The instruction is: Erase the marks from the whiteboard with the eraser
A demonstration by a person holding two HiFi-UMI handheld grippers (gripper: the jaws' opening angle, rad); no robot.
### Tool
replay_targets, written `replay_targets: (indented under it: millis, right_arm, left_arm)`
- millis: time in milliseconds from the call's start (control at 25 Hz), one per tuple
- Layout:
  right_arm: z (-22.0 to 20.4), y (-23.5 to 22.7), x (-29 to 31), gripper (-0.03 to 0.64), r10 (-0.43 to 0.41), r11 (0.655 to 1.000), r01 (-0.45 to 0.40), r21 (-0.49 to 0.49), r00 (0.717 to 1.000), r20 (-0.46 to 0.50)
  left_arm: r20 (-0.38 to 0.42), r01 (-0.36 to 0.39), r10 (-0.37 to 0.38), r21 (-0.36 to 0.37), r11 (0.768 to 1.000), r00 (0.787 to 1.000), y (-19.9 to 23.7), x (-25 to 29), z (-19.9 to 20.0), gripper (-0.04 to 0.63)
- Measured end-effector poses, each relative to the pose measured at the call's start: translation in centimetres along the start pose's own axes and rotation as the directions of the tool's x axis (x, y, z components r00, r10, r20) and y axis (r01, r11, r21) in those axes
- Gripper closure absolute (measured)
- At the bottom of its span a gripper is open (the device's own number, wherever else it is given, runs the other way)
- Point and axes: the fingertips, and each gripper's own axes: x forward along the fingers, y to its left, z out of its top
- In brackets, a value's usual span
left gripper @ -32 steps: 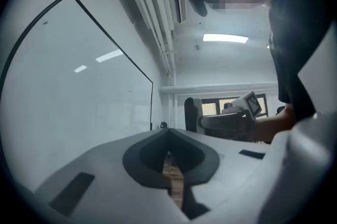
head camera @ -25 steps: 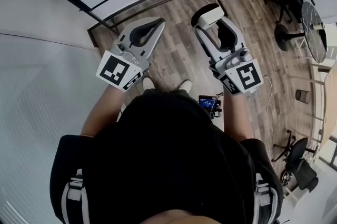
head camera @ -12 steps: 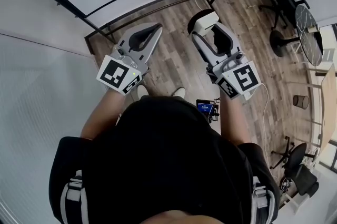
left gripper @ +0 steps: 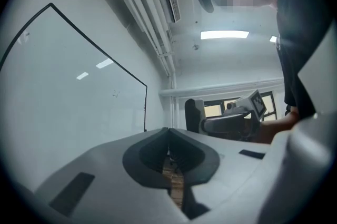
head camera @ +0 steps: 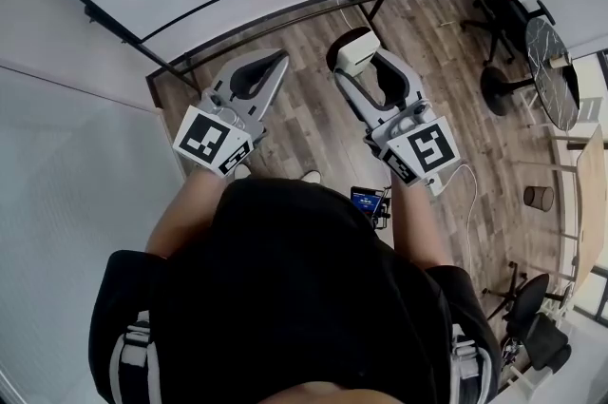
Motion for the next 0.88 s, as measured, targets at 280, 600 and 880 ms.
replay_targets:
  millis: [280, 600, 880]
  right_arm:
    - [-1.7, -3.5, 1.0, 0.387, 0.023, 1.0, -0.024, -0.008, 0.999, -0.031]
    - [-3.2, -6.9, 6.2, 0.387, 0.081, 0.996, -0.083, -0.022, 0.995, -0.06]
    - [-0.3, -5.9, 5.9, 0.387, 0.135, 0.986, -0.139, -0.094, 0.99, -0.047]
  left_arm:
    - [-0.028, -0.012, 0.012, -0.012, 1.0, 1.0, 0.4, 4.2, -1.3, 0.589]
    - [-0.035, -0.043, 0.042, -0.021, 0.999, 0.999, 5.7, 8.1, -2.8, 0.589]
    - [0.001, -0.062, 0.062, -0.011, 0.998, 0.998, 5.8, 8.4, -0.5, 0.589]
